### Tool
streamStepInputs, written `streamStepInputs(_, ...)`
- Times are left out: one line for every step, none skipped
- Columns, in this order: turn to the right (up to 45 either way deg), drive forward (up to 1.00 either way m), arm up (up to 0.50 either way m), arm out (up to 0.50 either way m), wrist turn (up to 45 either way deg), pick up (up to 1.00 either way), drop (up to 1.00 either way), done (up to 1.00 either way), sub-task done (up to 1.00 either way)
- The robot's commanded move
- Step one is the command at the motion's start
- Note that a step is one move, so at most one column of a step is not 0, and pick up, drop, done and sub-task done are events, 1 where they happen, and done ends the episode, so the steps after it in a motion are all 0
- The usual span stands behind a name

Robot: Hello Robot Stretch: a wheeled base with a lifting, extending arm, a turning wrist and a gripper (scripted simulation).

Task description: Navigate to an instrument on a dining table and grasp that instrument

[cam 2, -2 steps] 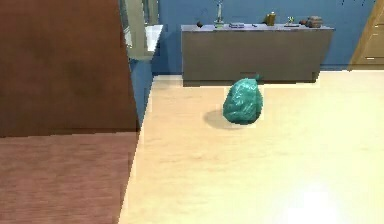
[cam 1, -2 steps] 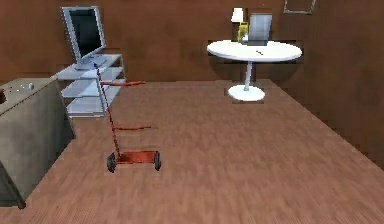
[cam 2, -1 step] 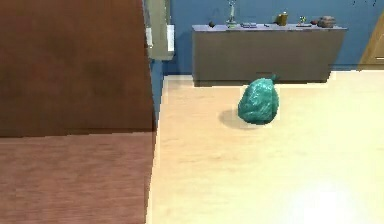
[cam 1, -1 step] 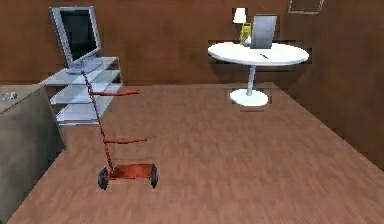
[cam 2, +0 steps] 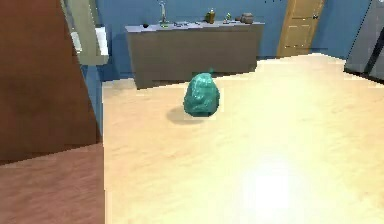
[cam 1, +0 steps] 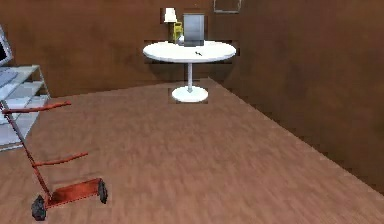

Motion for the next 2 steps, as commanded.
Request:
streamStepInputs(0.0,1.0,0.0,0.0,0.0,0.0,0.0,0.0,0.0)
streamStepInputs(6.0,0.0,0.0,0.0,0.0,0.0,0.0,0.0,0.0)
